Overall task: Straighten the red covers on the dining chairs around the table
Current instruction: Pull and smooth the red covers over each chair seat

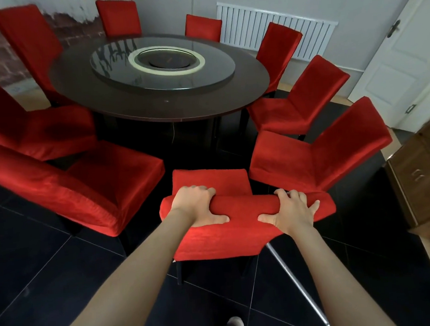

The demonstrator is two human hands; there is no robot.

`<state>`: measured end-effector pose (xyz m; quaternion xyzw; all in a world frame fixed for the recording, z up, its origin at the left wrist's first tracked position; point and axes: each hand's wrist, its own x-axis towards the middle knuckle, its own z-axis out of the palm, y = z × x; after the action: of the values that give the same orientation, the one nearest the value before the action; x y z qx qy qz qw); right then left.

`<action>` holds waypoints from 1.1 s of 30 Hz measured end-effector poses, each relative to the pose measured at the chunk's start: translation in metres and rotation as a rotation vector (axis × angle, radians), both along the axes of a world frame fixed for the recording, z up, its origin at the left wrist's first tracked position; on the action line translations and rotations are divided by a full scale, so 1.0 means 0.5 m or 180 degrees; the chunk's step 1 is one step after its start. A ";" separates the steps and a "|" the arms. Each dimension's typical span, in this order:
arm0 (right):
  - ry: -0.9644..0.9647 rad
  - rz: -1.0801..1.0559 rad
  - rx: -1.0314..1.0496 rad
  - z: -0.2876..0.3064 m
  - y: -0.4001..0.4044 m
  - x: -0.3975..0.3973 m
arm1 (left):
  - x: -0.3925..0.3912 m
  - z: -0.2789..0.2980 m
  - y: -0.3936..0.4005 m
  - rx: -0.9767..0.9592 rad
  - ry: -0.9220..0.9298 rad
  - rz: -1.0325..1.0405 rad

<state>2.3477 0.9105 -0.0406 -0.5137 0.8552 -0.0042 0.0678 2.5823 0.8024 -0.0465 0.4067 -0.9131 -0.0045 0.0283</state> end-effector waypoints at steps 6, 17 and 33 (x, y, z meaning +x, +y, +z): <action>-0.0081 0.0010 -0.0003 0.001 -0.018 0.020 | 0.022 0.001 -0.026 0.0072 -0.0025 -0.0019; -0.0179 -0.0015 -0.0034 -0.004 -0.023 0.026 | 0.030 0.002 -0.030 0.0117 -0.0013 0.0053; -0.0171 -0.0101 -0.0180 -0.008 -0.019 0.040 | 0.038 0.008 -0.028 0.0244 -0.0165 0.0129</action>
<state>2.3678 0.9008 -0.0448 -0.5015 0.8607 -0.0433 0.0761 2.6011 0.7882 -0.0424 0.4259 -0.9043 -0.0283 -0.0108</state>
